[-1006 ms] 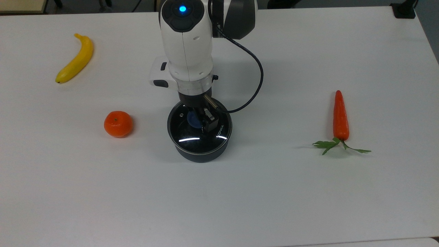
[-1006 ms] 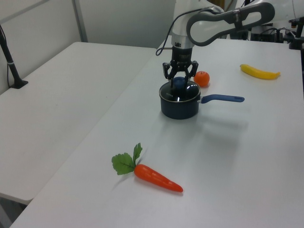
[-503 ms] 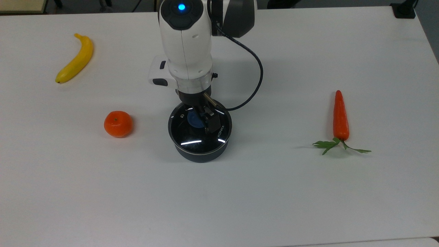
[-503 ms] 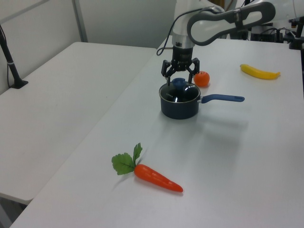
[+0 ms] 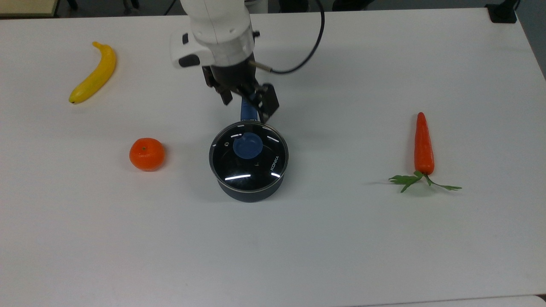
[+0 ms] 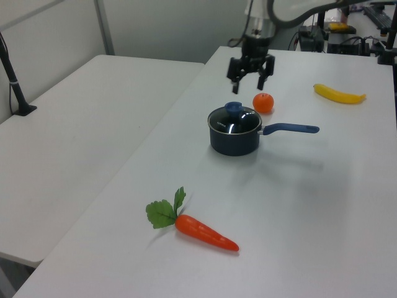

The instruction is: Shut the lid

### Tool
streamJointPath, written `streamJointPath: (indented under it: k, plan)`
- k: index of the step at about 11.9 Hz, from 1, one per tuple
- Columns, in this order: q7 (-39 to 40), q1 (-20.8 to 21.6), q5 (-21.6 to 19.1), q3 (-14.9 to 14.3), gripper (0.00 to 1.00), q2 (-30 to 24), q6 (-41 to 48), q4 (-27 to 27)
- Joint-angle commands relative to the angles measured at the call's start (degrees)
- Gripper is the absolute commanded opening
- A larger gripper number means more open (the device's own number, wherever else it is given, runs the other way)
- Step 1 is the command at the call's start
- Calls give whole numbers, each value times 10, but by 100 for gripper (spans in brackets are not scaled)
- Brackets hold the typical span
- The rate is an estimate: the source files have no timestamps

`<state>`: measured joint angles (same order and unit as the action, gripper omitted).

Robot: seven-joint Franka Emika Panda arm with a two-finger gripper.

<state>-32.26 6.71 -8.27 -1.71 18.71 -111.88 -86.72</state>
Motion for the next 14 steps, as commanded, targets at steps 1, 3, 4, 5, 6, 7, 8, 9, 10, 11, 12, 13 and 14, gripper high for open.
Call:
streamJointPath:
  k: [1,3,4,5,6,7,8,9,10,11,12,13,14]
  plan:
    - [163,-84,16,69,100,-116,84,-96]
    - [233,-100,25,69,100,-168,105,-138]
    - [263,-98,39,64,100,-202,112,-173]
    - [268,-94,44,55,100,-222,115,-186]
    - [269,-81,45,27,100,-224,126,-184]
    - [270,-55,47,0,100,-224,129,-183]
    - [270,-31,52,-27,100,-225,129,-181]
    - [269,-19,54,-45,100,-226,133,-171]
    - [269,-21,54,-46,100,-226,133,-166]
    - [269,-25,55,-46,100,-222,134,-161]
    - [269,-27,56,-46,100,-217,135,-150]
    - [268,-28,58,-46,100,-214,135,-148]
    - [268,-28,60,-47,100,-213,135,-146]
